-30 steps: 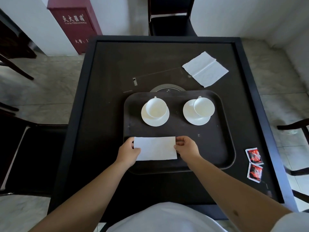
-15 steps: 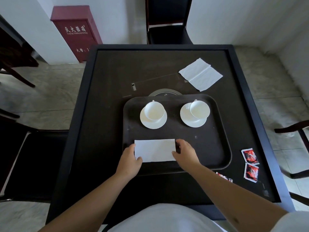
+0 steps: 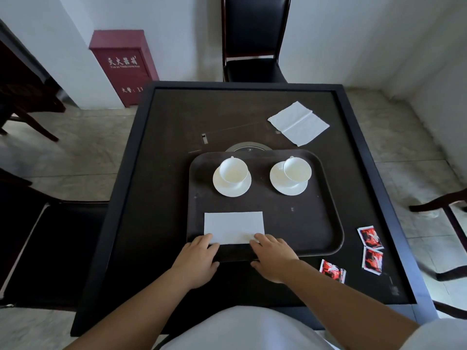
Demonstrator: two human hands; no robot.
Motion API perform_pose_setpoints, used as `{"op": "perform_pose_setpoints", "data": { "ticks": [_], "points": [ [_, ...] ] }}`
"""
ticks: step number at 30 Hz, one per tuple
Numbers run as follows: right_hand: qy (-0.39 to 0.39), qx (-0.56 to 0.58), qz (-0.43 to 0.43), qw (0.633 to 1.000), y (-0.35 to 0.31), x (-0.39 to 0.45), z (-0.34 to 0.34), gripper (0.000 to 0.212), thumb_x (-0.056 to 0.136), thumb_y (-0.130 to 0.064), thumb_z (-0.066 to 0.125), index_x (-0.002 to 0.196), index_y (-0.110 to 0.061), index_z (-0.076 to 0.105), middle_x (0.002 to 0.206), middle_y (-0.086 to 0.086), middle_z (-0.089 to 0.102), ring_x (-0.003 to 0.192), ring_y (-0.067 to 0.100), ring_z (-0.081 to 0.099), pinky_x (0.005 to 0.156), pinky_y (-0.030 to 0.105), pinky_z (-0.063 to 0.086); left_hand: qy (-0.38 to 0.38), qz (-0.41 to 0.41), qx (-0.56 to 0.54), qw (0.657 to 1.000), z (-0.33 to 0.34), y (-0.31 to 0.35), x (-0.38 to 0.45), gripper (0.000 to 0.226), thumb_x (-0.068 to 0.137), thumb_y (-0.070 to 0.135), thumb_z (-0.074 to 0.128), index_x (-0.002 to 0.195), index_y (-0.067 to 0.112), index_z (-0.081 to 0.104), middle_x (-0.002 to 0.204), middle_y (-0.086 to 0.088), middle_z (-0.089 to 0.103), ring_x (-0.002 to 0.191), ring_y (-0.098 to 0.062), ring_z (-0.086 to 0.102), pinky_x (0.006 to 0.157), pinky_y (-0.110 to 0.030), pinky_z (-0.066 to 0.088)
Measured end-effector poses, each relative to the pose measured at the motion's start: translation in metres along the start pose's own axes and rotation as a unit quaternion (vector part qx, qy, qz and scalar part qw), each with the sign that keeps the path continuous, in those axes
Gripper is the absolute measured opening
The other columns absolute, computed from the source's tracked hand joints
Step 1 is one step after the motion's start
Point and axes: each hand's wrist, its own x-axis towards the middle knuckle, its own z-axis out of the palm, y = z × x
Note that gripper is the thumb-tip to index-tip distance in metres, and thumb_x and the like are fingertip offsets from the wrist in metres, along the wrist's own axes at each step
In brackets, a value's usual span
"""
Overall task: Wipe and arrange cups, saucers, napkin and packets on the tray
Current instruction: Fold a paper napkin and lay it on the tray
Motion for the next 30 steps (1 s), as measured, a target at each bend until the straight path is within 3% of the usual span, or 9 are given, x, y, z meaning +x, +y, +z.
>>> {"op": "perform_pose_setpoints", "data": {
  "ticks": [5,9,14,19,24,28,30],
  "points": [
    [-0.01,0.011,0.023,1.0,-0.005,-0.011,-0.004,0.079,0.091,-0.056,0.054,0.153,-0.026,0.016,0.164,0.005,0.008,0.149,0.027,0.008,0.117,0.048,0.017,-0.012,-0.029,0.006,0.999,0.001,0.001,-0.014,0.068,0.092,0.053,0.041,0.151,0.024,0.021,0.162,-0.011,0.009,0.148,-0.038,0.001,0.116,-0.049,0.016],
    [0.005,0.06,0.072,0.996,-0.017,-0.021,-0.01,0.099,0.08,-0.07,0.057,0.154,-0.034,0.002,0.165,0.001,-0.008,0.15,0.028,-0.005,0.117,0.052,0.01,0.014,-0.058,0.013,0.998,-0.005,0.002,-0.022,0.081,0.083,0.072,0.029,0.151,0.035,0.004,0.164,-0.007,-0.006,0.147,-0.037,-0.016,0.114,-0.059,-0.001],
    [0.026,0.085,0.138,0.986,-0.032,-0.024,-0.023,0.116,0.064,-0.092,0.046,0.149,-0.041,-0.014,0.16,-0.003,-0.026,0.147,0.033,-0.019,0.116,0.059,0.004,0.047,-0.086,0.009,0.995,-0.028,0.004,-0.028,0.096,0.07,0.089,0.018,0.149,0.042,-0.013,0.163,-0.003,-0.018,0.146,-0.035,-0.022,0.11,-0.068,-0.003],
    [0.047,0.085,0.16,0.982,-0.046,-0.027,-0.027,0.121,0.052,-0.102,0.027,0.147,-0.044,-0.019,0.157,-0.003,-0.033,0.145,0.033,-0.025,0.115,0.061,0.0,0.058,-0.08,0.014,0.995,-0.041,-0.002,-0.039,0.1,0.064,0.091,0.01,0.148,0.043,-0.014,0.16,-0.001,-0.027,0.144,-0.034,-0.028,0.11,-0.068,-0.005],
    [0.076,0.102,0.171,0.977,-0.066,-0.031,-0.03,0.123,0.045,-0.105,0.01,0.148,-0.044,-0.016,0.159,-0.003,-0.03,0.147,0.032,-0.021,0.115,0.061,0.002,0.062,-0.068,0.018,0.996,-0.046,-0.015,-0.048,0.099,0.066,0.089,0.013,0.15,0.041,-0.009,0.162,-0.002,-0.022,0.146,-0.034,-0.022,0.112,-0.066,-0.002],
    [0.085,0.133,0.19,0.969,-0.077,-0.04,-0.035,0.116,0.053,-0.103,0.014,0.149,-0.043,-0.013,0.161,-0.004,-0.024,0.149,0.029,-0.014,0.116,0.058,0.007,0.07,-0.043,0.029,0.996,-0.056,-0.016,-0.042,0.093,0.073,0.085,0.024,0.151,0.041,-0.002,0.164,-0.002,-0.013,0.148,-0.033,-0.014,0.113,-0.064,0.003],
    [0.086,0.135,0.195,0.968,-0.078,-0.047,-0.038,0.107,0.065,-0.096,0.027,0.151,-0.042,-0.007,0.163,-0.003,-0.015,0.15,0.028,-0.007,0.116,0.055,0.011,0.07,-0.03,0.031,0.997,-0.063,-0.012,-0.036,0.09,0.076,0.082,0.029,0.151,0.04,0.004,0.164,-0.003,-0.007,0.149,-0.032,-0.01,0.114,-0.063,0.005]
  ]
}}
